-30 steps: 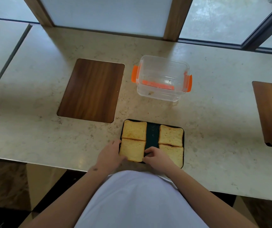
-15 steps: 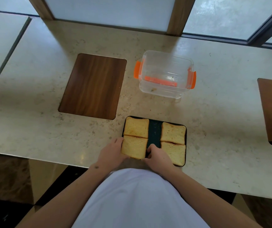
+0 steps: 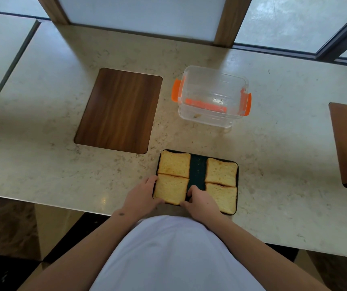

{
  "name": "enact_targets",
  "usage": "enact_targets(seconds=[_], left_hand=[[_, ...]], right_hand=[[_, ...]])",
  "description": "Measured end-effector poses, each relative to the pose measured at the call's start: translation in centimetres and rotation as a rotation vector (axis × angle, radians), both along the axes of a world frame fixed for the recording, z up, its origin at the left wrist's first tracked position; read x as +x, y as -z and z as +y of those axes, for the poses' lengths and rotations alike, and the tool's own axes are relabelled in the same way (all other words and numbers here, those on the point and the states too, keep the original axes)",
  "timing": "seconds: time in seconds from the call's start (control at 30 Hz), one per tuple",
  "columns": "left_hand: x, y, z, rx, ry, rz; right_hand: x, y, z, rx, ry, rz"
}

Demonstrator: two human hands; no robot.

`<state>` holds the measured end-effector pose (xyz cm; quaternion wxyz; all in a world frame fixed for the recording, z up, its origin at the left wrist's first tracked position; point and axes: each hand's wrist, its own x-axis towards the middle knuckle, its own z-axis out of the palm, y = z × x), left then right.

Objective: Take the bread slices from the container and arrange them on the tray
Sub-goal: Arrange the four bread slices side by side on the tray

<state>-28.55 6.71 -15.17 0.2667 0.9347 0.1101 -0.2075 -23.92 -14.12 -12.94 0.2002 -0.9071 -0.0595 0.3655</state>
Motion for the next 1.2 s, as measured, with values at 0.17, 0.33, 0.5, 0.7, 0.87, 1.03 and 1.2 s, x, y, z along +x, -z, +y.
enact_targets(seconds=[0.17, 0.33, 0.5, 0.7, 0.87, 1.03, 1.2], left_hand=[[0.0, 0.1, 0.0, 0.003, 0.010, 0.013], [0.1, -0.1, -0.2, -0.002, 0.008, 0.011], [0.9, -0.8, -0.3, 0.162, 0.242, -0.121], [3.2, -0.8, -1.0, 0.242, 0.547, -0.135], [4.1, -0.1, -2.4, 0.271, 0.637, -0.129], [4.0, 0.3, -2.8, 0.285, 0.650, -0.132], [4.3, -1.1, -3.2, 0.007, -0.030, -0.112]], right_hand=[[0.1, 0.1, 0.2, -0.015, -0.030, -0.008], [0.4, 0.0, 0.2, 0.012, -0.013, 0.015], [1.8, -0.2, 0.3, 0.163, 0.270, 0.075], [3.0, -0.3, 1.4, 0.215, 0.342, 0.116], [3.0, -0.2, 1.0, 0.268, 0.356, 0.149], [2.8, -0.7, -2.4, 0.202, 0.491, -0.249], [3.2, -0.4, -8.0, -0.025, 0.747, -0.290]])
